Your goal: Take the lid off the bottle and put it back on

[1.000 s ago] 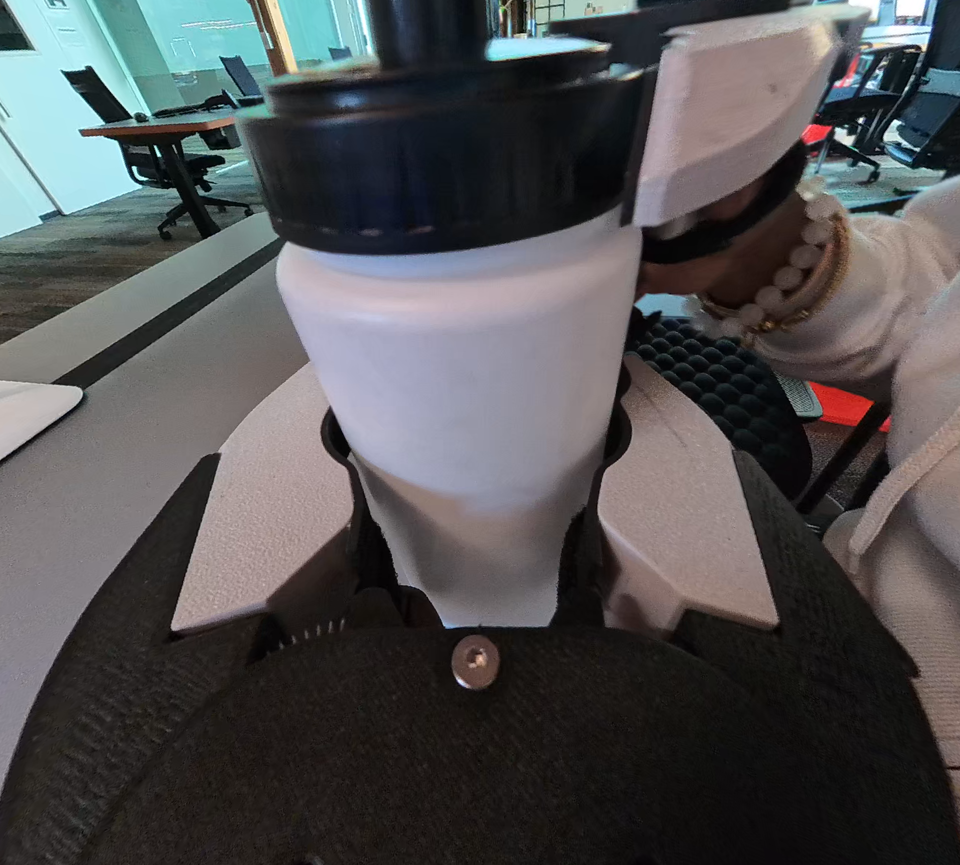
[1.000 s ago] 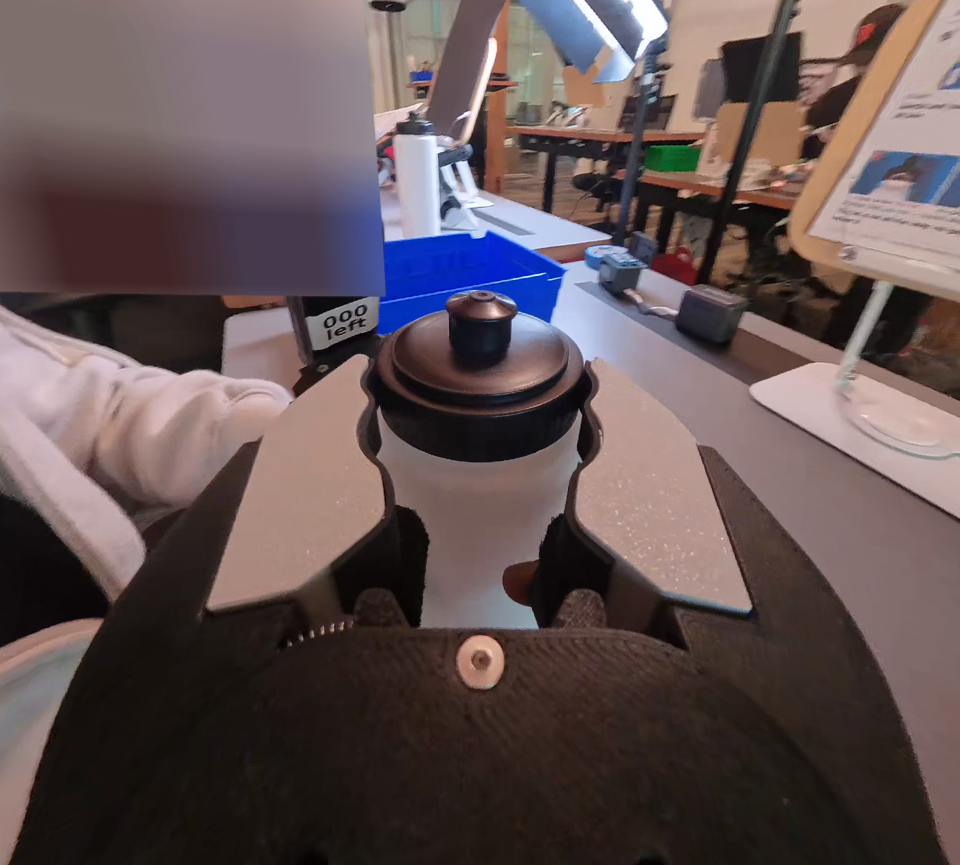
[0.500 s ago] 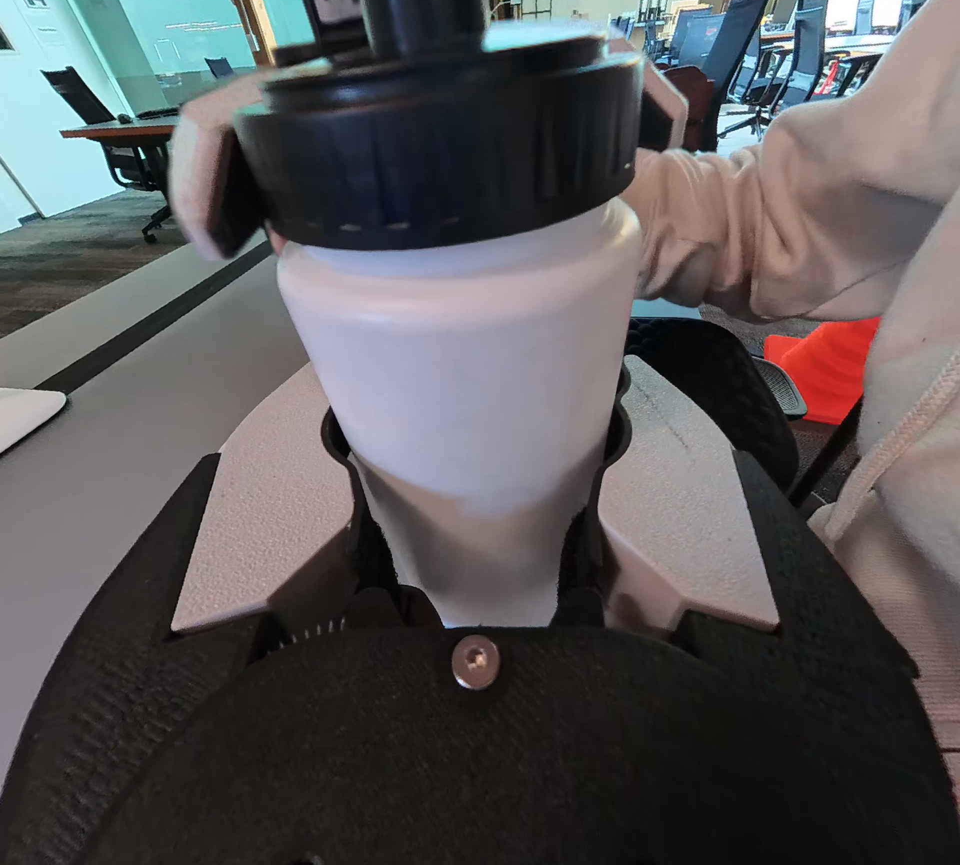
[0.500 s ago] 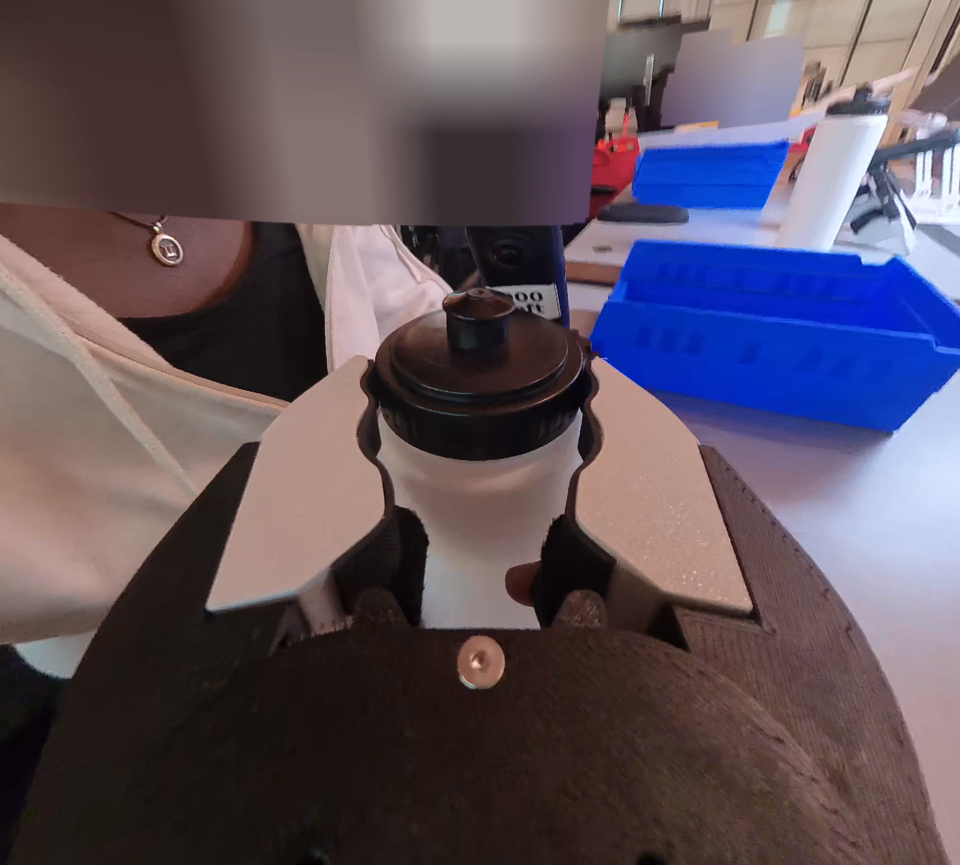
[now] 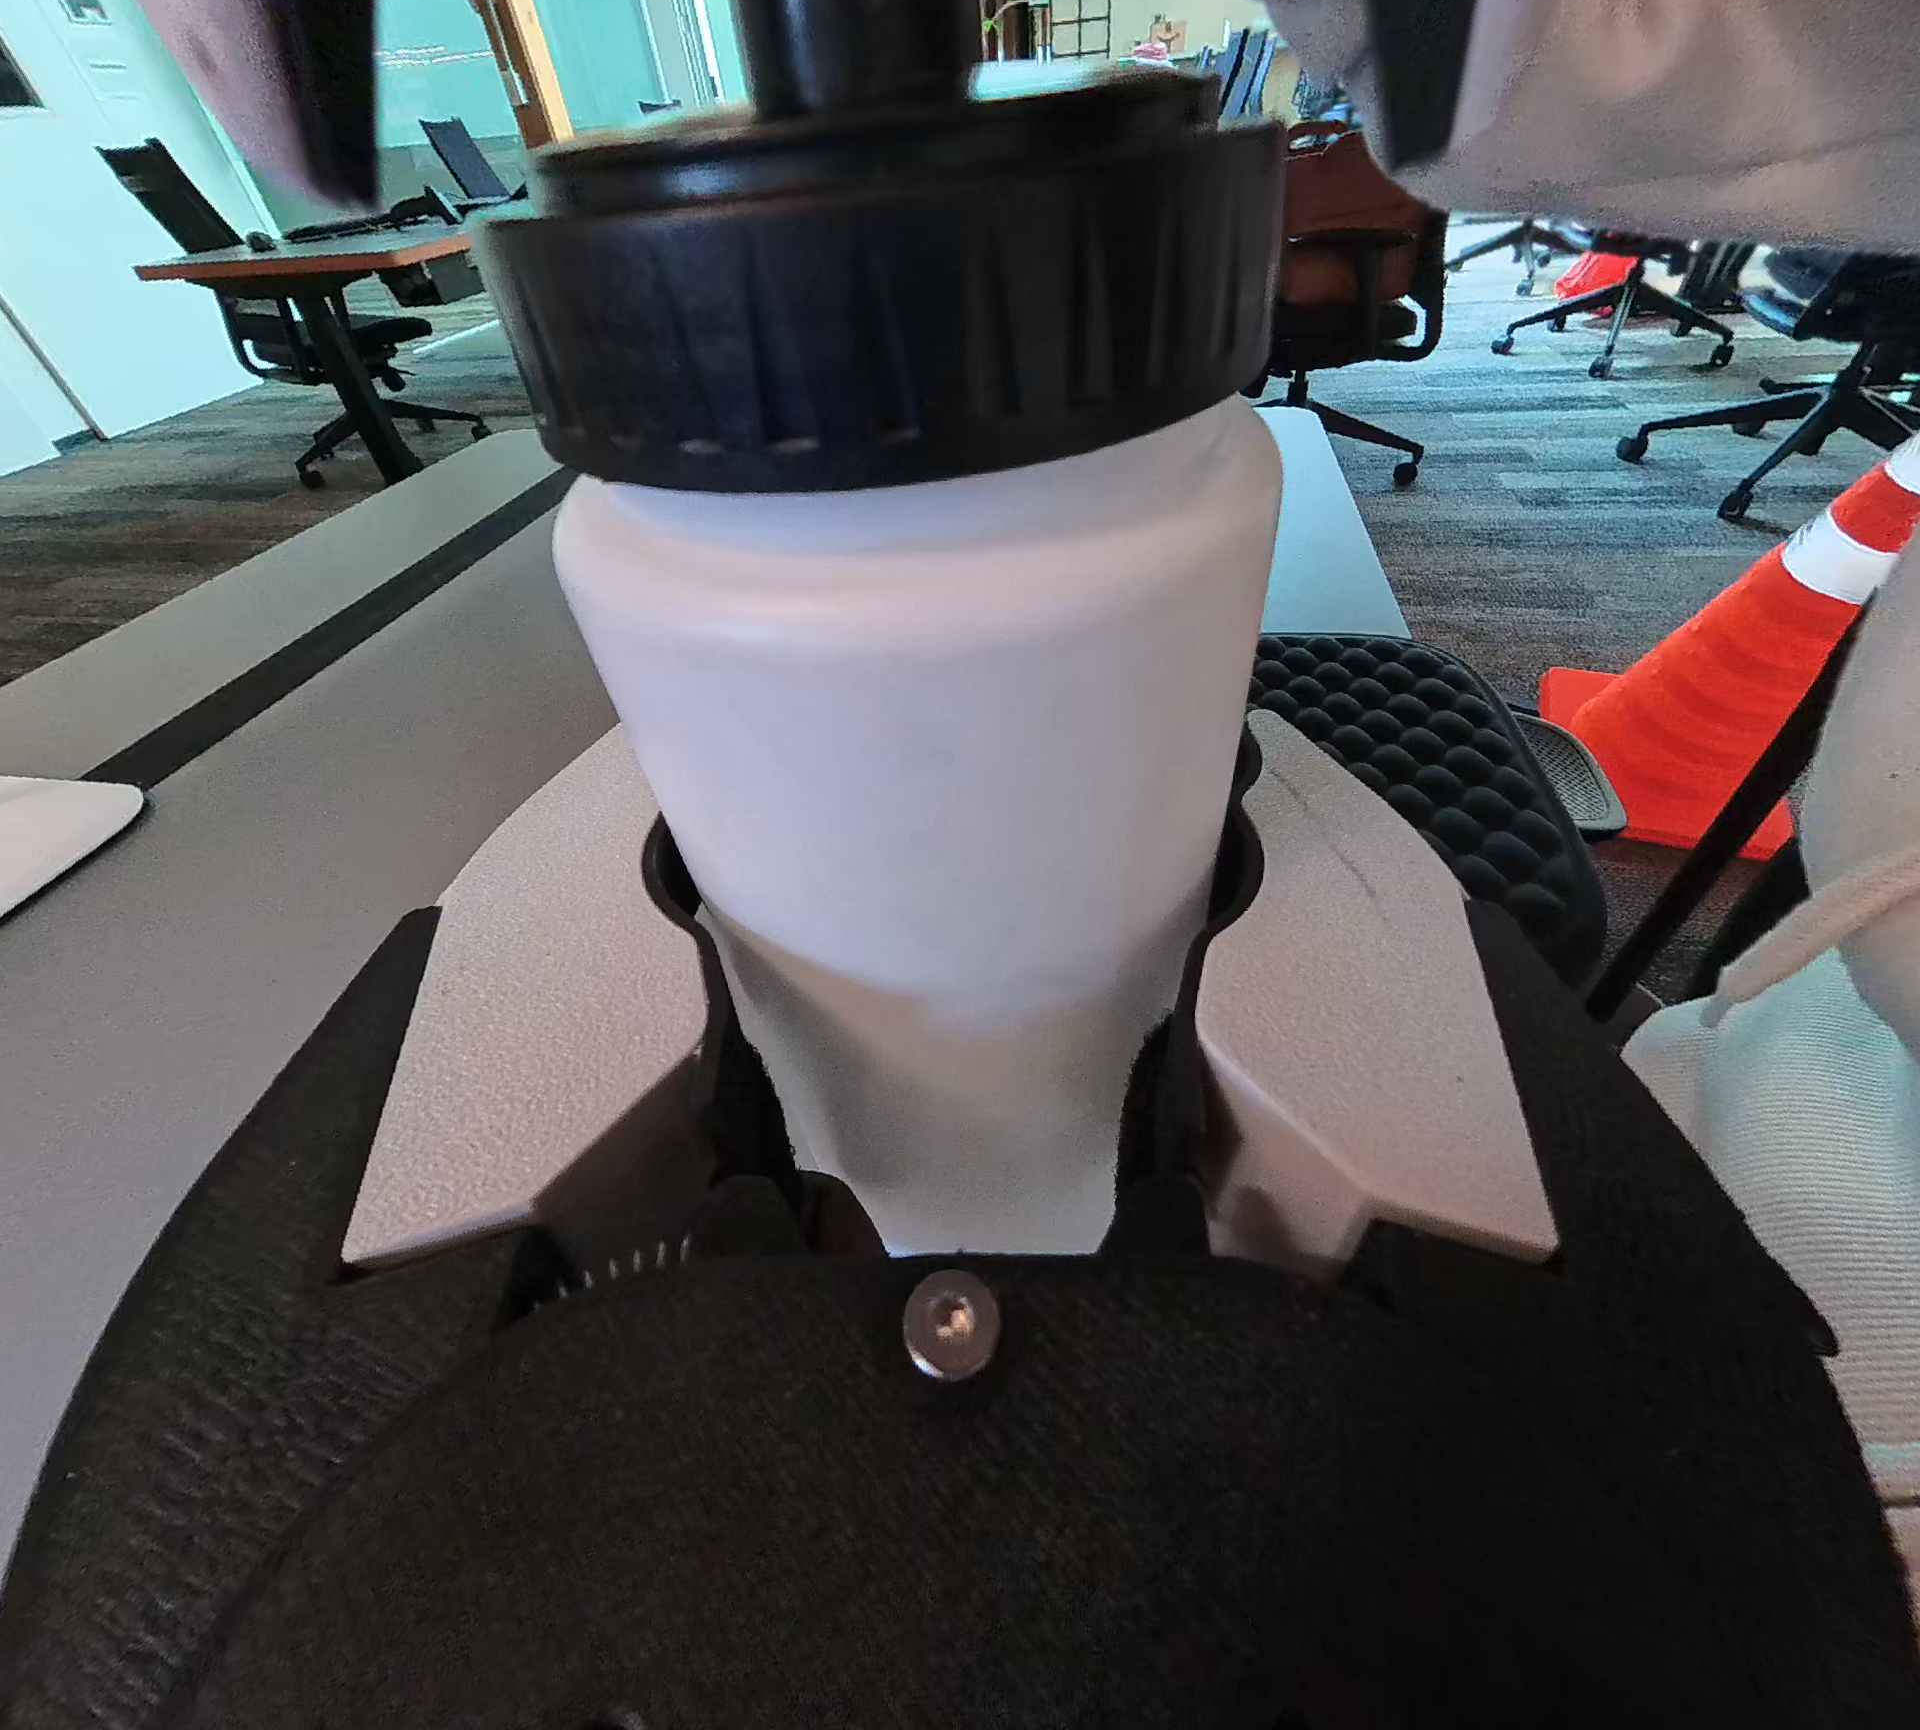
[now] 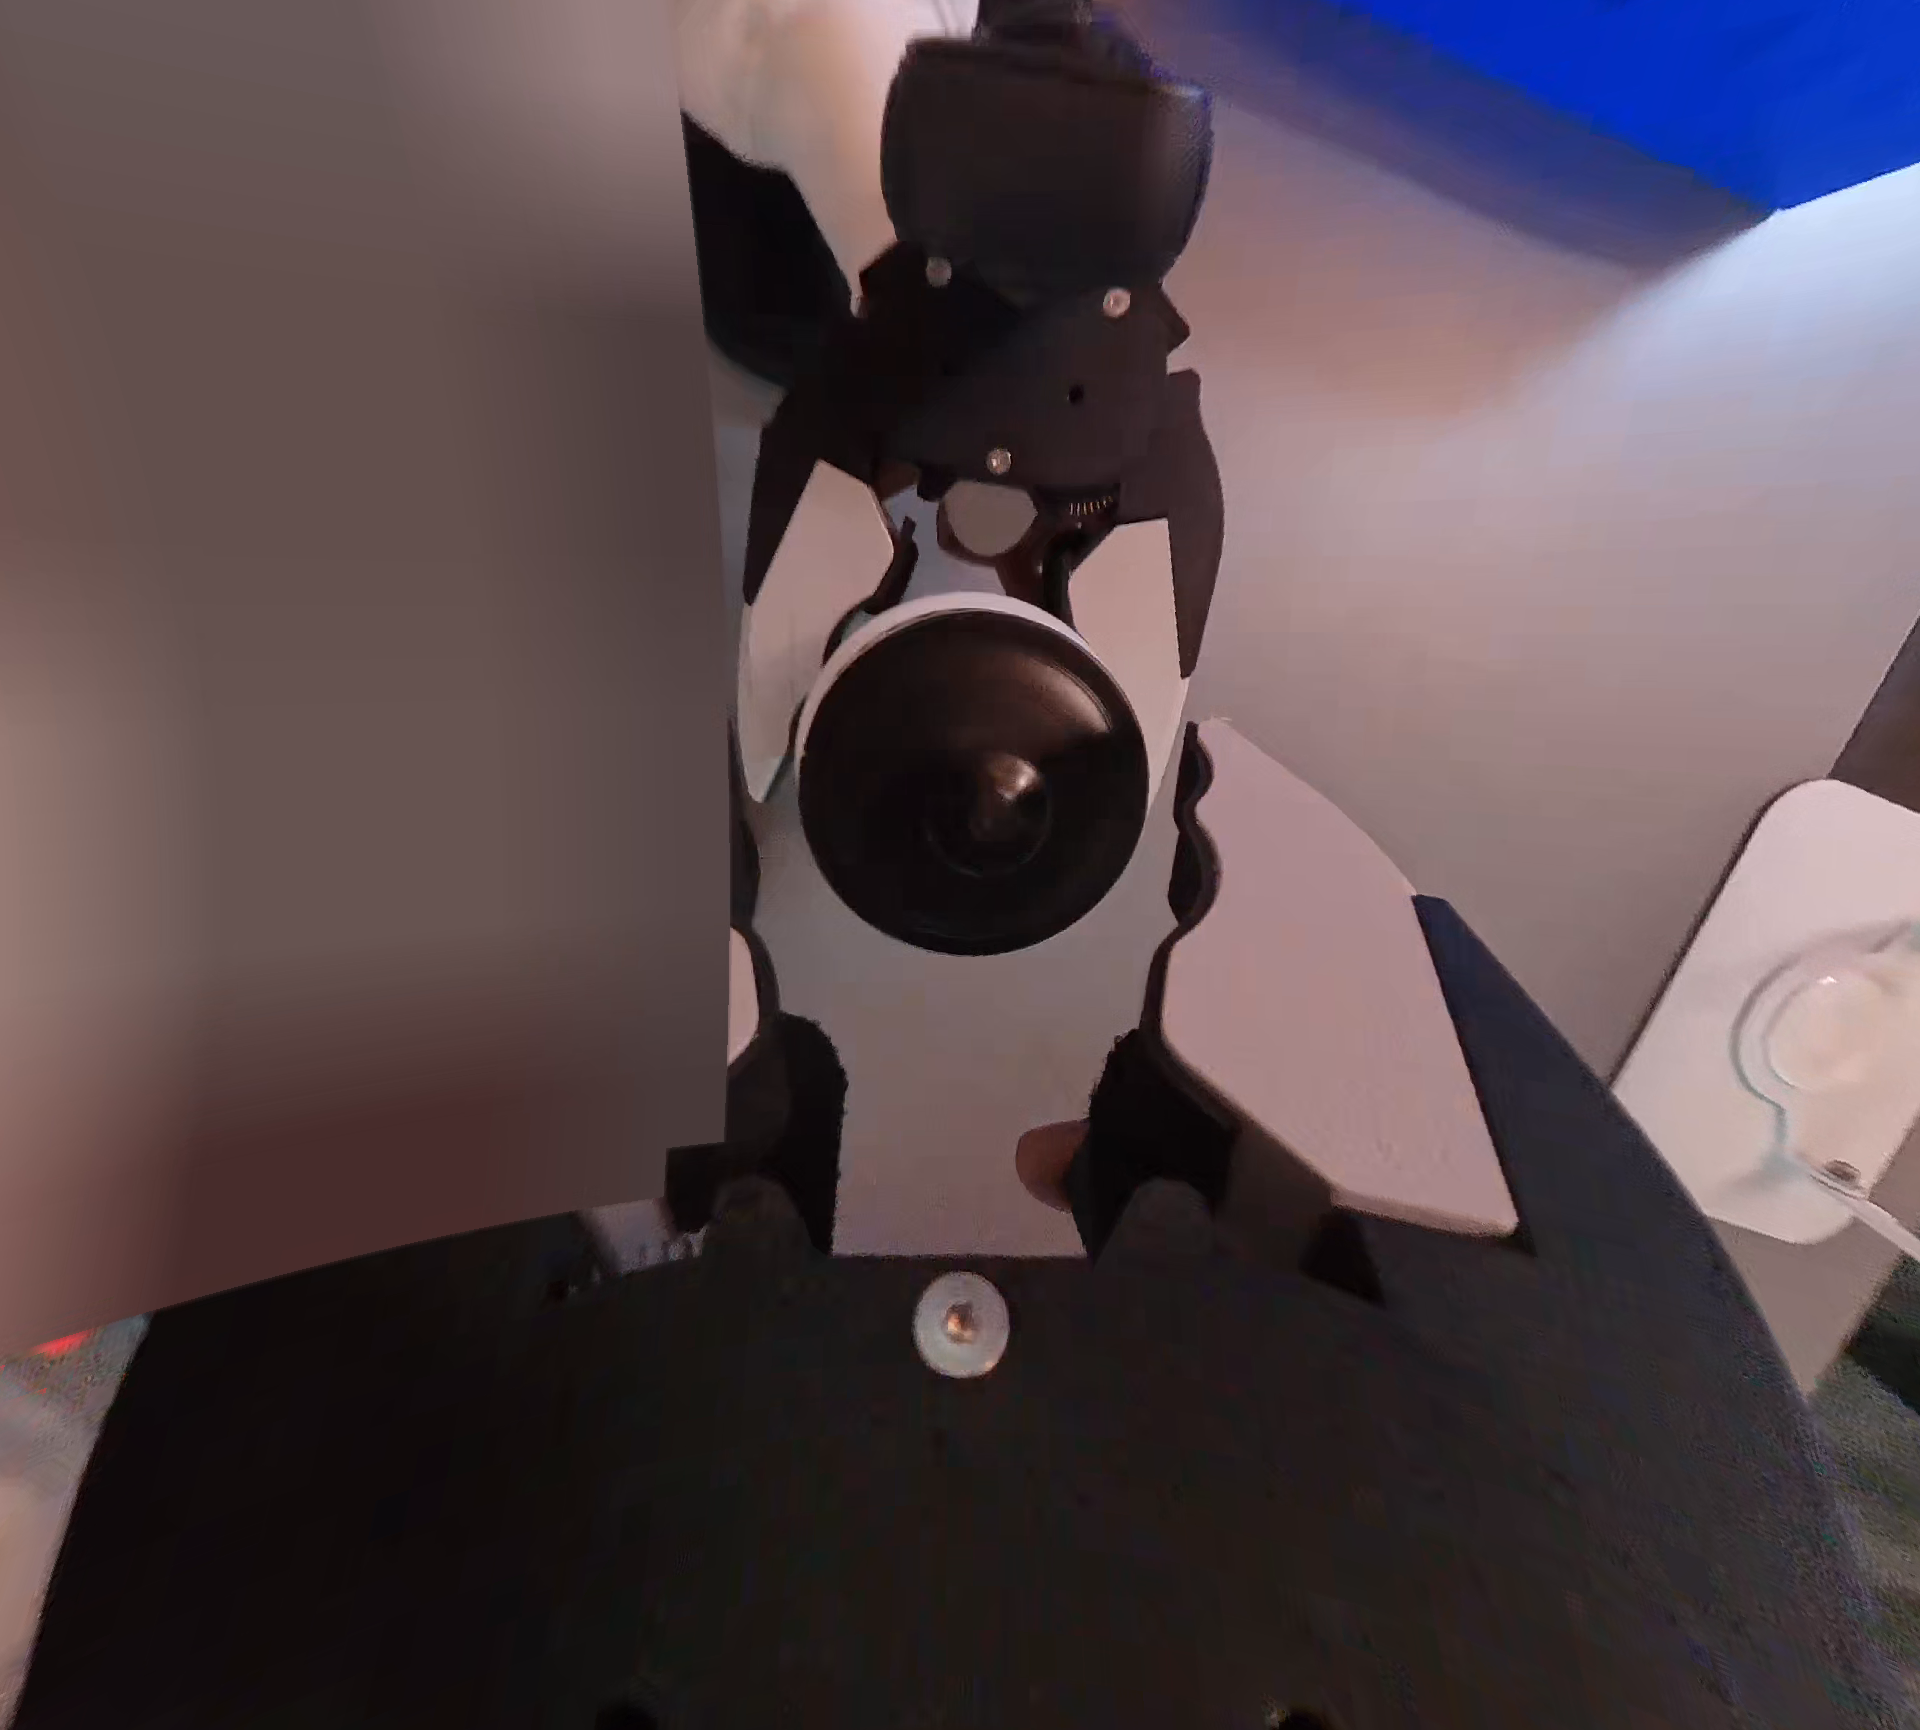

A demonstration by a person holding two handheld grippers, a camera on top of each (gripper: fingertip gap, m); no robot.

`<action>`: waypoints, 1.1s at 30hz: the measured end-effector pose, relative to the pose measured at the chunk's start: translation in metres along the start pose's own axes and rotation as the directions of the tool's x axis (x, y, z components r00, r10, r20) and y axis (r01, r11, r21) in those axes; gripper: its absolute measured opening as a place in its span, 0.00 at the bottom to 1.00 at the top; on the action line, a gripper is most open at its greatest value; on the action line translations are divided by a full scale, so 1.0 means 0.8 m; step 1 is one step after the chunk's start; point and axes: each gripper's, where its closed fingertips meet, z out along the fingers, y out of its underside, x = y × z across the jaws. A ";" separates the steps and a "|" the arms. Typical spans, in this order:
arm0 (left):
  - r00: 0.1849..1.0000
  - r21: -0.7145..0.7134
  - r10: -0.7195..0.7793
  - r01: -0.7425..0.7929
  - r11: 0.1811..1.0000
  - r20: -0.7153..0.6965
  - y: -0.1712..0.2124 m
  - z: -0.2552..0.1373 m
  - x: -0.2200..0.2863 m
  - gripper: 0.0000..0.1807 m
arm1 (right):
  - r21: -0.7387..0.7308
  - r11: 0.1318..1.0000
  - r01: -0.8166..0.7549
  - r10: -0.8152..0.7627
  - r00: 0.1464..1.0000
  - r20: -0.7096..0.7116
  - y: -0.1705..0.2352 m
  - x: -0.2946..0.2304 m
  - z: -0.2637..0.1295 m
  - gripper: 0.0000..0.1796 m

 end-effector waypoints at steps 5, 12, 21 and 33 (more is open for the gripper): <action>1.000 -0.001 0.003 -0.003 1.000 -0.001 0.000 0.001 0.001 0.54 | -0.111 0.991 0.079 -0.076 0.997 0.029 0.010 0.001 0.015 0.40; 1.000 0.005 0.008 -0.008 1.000 -0.026 -0.001 0.002 0.003 0.54 | -0.164 0.926 0.339 -0.335 0.941 0.054 0.010 -0.004 0.010 0.38; 1.000 0.007 -0.004 0.004 1.000 -0.027 0.000 0.001 0.001 0.54 | -0.128 0.960 0.249 -0.233 0.964 0.126 0.000 -0.003 0.005 0.57; 1.000 0.003 0.006 -0.006 1.000 -0.023 0.000 0.002 0.003 0.54 | -0.307 0.929 -0.205 0.223 0.974 0.024 0.025 0.000 0.011 0.41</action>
